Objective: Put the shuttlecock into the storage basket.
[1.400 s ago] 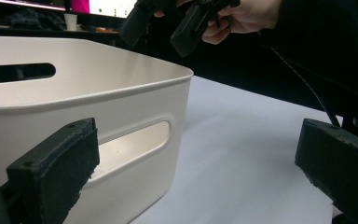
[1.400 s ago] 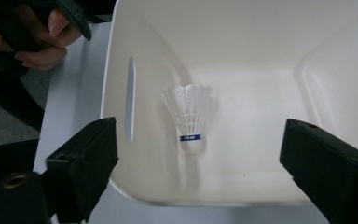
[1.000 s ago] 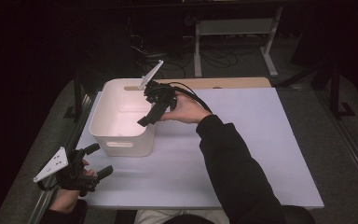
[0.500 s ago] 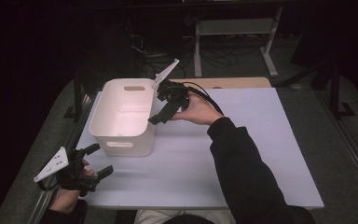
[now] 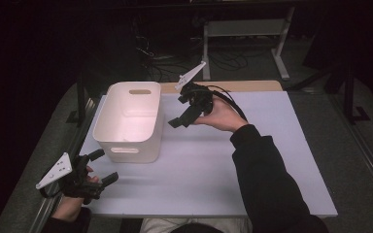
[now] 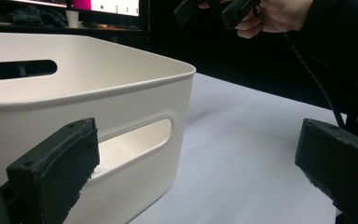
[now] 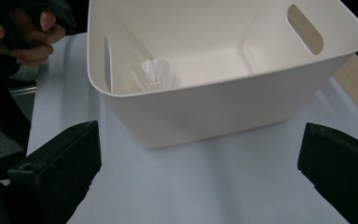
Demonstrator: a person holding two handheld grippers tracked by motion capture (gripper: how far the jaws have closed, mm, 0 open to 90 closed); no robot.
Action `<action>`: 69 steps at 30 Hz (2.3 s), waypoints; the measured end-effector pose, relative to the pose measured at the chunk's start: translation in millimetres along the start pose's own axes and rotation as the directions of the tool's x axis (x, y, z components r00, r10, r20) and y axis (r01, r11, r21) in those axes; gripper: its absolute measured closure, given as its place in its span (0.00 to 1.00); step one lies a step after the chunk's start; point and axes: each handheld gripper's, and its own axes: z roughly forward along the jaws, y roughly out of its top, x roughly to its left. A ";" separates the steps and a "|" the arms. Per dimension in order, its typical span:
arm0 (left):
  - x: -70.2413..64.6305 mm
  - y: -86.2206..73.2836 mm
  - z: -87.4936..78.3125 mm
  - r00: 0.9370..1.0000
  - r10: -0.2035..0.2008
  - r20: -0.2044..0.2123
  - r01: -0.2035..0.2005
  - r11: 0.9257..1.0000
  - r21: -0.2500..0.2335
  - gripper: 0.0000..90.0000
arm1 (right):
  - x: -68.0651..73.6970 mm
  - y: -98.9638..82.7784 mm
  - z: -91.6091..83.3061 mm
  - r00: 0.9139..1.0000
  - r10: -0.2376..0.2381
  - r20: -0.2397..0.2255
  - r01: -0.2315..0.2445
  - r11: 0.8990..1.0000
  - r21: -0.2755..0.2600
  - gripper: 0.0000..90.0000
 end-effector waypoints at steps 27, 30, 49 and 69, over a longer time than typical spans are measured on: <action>0.4 0.2 0.6 1.000 -0.005 -0.001 0.004 1.000 -0.001 0.00 | -18.8 -55.4 -27.2 0.993 0.107 0.054 -0.106 0.994 -0.019 0.00; 0.5 0.4 -0.1 1.000 -0.005 -0.003 0.005 1.000 -0.005 0.00 | -19.8 -60.0 -29.0 0.992 0.113 0.059 -0.112 0.993 -0.020 0.00; 0.7 0.4 0.3 1.000 -0.005 -0.003 0.005 1.000 -0.003 0.00 | -23.5 -93.1 -43.7 0.985 0.151 0.088 -0.148 0.988 -0.035 0.00; 0.6 0.2 0.9 1.000 -0.005 -0.003 0.005 1.000 0.002 0.00 | -19.4 -127.2 -52.9 0.975 0.185 0.120 -0.179 0.982 -0.058 0.00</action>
